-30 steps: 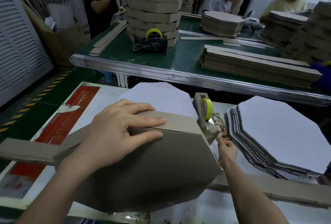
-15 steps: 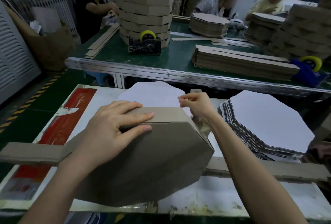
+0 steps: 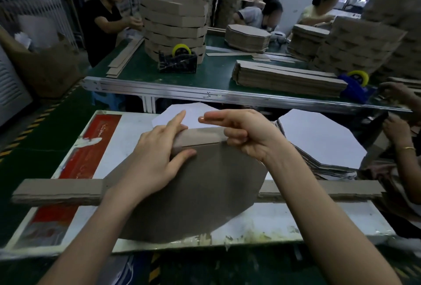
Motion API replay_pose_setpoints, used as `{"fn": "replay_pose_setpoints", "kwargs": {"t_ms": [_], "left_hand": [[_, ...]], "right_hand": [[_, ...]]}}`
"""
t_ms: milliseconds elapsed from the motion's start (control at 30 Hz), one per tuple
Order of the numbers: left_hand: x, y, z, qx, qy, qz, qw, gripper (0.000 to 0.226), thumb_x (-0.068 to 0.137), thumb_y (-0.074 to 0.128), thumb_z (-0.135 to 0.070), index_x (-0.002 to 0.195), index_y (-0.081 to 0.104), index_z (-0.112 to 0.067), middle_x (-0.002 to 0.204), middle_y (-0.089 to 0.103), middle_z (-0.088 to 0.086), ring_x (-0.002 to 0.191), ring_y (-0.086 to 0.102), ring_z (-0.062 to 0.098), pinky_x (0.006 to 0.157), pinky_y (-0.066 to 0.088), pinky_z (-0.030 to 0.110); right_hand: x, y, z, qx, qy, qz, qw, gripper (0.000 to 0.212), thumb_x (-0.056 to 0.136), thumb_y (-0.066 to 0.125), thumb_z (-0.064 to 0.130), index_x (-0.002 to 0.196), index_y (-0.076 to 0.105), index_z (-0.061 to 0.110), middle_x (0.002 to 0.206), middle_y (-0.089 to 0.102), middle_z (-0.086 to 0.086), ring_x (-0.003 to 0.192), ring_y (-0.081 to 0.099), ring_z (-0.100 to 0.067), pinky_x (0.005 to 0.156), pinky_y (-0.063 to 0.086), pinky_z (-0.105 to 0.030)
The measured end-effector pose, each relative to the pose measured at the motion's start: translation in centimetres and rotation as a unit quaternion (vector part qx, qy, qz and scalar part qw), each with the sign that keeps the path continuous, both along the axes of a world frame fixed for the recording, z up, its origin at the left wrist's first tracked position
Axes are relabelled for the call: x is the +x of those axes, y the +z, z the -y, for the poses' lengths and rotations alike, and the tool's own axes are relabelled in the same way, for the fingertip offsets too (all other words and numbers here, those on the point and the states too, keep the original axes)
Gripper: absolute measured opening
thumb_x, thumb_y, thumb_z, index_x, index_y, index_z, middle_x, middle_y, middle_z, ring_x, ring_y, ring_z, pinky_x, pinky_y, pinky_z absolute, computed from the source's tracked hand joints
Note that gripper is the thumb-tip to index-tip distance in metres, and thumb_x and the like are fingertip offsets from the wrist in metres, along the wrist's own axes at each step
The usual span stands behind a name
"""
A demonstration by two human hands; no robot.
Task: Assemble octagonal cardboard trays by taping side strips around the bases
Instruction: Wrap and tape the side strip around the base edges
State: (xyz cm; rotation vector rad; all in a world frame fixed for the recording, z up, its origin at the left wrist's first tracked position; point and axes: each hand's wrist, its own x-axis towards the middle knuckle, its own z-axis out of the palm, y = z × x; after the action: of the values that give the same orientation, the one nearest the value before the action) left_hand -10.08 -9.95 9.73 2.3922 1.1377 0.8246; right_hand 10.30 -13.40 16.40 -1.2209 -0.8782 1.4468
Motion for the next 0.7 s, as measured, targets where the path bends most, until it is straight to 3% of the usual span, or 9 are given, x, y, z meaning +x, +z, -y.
{"fn": "replay_pose_setpoints", "kwargs": {"t_ms": [233,367,467,700], "left_hand": [[-0.2,0.0,-0.2,0.036,-0.011,-0.010,0.999,0.077,0.091,0.057,-0.046,0.149,0.007,-0.050,0.133,0.055,-0.007,0.119,0.041,0.013,0.099,0.034,0.038],[-0.3,0.5,0.4,0.084,-0.033,-0.035,0.995,0.047,0.096,0.045,-0.044,0.143,0.038,-0.046,0.132,0.057,-0.007,0.120,0.046,0.020,0.095,0.035,0.039],[-0.3,0.5,0.3,0.082,-0.029,-0.072,0.994,0.040,0.099,0.037,-0.046,0.137,0.048,-0.044,0.139,0.051,-0.004,0.127,0.042,0.021,0.099,0.033,0.039],[-0.2,0.3,0.5,0.070,-0.044,-0.076,0.994,0.039,0.100,0.044,-0.039,0.138,0.045,-0.047,0.142,0.049,-0.007,0.127,0.039,0.018,0.099,0.032,0.039]], "right_hand": [[-1.3,-2.1,3.4,-0.049,-0.013,-0.090,0.995,0.035,0.093,0.029,-0.007,0.101,0.063,-0.003,0.094,0.076,-0.013,0.026,0.025,-0.002,0.030,0.022,-0.009],[-1.7,-3.0,4.7,-0.059,-0.018,-0.114,0.992,0.037,0.093,0.029,-0.007,0.103,0.064,-0.003,0.101,0.074,-0.014,0.027,0.027,-0.002,0.030,0.025,-0.009],[-1.9,-3.6,5.1,-0.055,-0.014,-0.087,0.995,0.038,0.092,0.032,-0.006,0.106,0.067,0.000,0.106,0.074,-0.011,0.029,0.028,-0.002,0.031,0.025,-0.010],[-1.5,-5.0,4.8,-0.032,-0.017,0.059,0.998,0.034,0.086,0.047,0.003,0.089,0.080,0.010,0.108,0.075,-0.010,0.035,0.024,-0.004,0.035,0.021,-0.016]]}}
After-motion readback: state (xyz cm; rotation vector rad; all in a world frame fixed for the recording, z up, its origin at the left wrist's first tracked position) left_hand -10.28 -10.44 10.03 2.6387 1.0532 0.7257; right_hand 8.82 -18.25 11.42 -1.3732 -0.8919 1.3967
